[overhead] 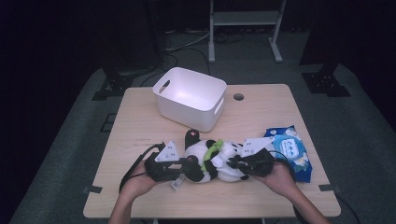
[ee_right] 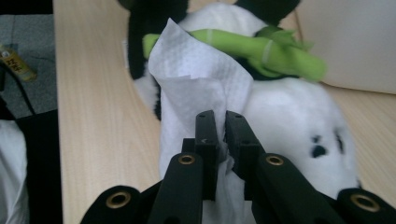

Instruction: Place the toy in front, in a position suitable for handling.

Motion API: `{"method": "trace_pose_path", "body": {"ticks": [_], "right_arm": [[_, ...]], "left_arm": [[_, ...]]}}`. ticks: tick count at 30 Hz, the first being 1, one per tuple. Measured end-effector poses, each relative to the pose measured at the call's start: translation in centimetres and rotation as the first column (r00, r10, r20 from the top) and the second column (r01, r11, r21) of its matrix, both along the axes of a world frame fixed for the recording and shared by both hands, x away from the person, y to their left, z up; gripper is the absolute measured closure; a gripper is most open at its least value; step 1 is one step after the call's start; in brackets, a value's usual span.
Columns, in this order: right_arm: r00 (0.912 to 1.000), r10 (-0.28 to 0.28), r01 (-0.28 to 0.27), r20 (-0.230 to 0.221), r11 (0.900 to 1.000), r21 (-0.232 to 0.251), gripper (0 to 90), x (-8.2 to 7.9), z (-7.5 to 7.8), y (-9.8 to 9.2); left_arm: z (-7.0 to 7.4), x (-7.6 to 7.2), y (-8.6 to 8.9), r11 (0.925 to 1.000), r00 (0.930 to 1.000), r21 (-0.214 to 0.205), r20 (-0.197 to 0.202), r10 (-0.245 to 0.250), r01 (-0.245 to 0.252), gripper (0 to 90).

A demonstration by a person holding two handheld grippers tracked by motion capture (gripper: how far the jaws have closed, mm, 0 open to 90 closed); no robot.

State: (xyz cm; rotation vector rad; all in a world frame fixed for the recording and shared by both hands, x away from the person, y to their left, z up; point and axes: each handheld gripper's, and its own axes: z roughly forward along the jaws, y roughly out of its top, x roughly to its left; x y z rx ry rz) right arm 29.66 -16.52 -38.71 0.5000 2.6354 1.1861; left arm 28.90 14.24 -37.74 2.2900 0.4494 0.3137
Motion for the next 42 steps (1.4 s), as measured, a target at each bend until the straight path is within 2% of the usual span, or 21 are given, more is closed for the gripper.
{"method": "trace_pose_path", "body": {"ticks": [5,15,18,19,20,21,25,26,28,29,33,38,42], "right_arm": [[0.9990,0.044,-0.044,-0.002,0.9989,-0.017,83.6,-0.8,-0.7,1.3],[0.9915,0.126,-0.127,-0.031,0.9919,-0.008,83.6,-1.1,-1.8,3.8],[0.9907,0.131,-0.132,-0.036,0.9912,-0.011,83.6,-1.2,-2.1,4.3],[0.9908,0.132,-0.133,-0.032,0.9905,-0.035,83.6,-1.3,-2.5,4.7],[0.9908,0.132,-0.133,-0.032,0.9905,-0.035,83.6,-1.3,-2.5,4.7],[0.9911,0.131,-0.132,-0.026,0.9899,-0.052,83.6,-1.4,-2.5,4.7],[0.9934,0.114,-0.115,-0.011,0.9906,-0.074,83.6,-1.2,-2.3,4.0],[0.9954,0.095,-0.096,-0.006,0.9916,-0.087,83.6,-1.2,-2.1,3.3],[0.9958,0.091,-0.092,-0.007,0.9920,-0.087,83.7,-1.2,-2.1,3.1],[0.9968,0.080,-0.080,-0.003,0.9933,-0.083,83.9,-1.2,-1.9,2.4],[0.9977,0.068,-0.067,0.004,0.9944,-0.082,84.0,-1.3,-1.6,1.6],[0.9992,0.037,-0.036,0.015,0.9976,-0.058,84.0,-1.3,-1.1,0.1],[0.9997,-0.013,0.014,0.021,0.9991,-0.039,84.0,-1.0,-0.6,-1.5]], "left_arm": [[0.2,-0.1,-0.3,1.0000,1.0000,-0.008,-0.005,-0.005,0.005,67.7],[0.1,-0.3,-0.9,0.9998,0.9999,-0.012,-0.004,-0.016,0.016,67.7],[0.1,-0.3,-0.9,0.9997,0.9998,-0.008,-0.002,-0.022,0.022,67.7],[0.1,-0.3,-0.9,0.9998,0.9998,-0.002,0.001,-0.021,0.021,67.8],[0.1,-0.3,-0.8,0.9998,0.9998,0.003,0.003,-0.017,0.017,67.8],[0.0,-0.2,-0.6,0.9999,1.0000,-0.008,0.000,-0.008,0.008,68.3],[0.1,0.0,-0.2,1.0000,1.0000,-0.005,0.003,0.006,-0.006,69.2],[0.1,0.0,-0.1,0.9999,0.9999,-0.006,0.004,0.011,-0.011,69.4],[0.1,0.0,0.0,0.9999,0.9999,-0.009,0.004,0.013,-0.013,69.5],[0.2,0.1,0.1,0.9999,0.9999,-0.005,0.006,0.015,-0.015,69.7],[0.2,0.2,0.5,0.9997,0.9997,-0.005,0.005,0.023,-0.023,70.4],[0.4,0.3,1.5,0.9988,0.9988,-0.005,0.007,0.048,-0.048,72.0],[0.5,0.4,2.3,0.9972,0.9971,-0.006,0.010,0.075,-0.075,74.9]]}}
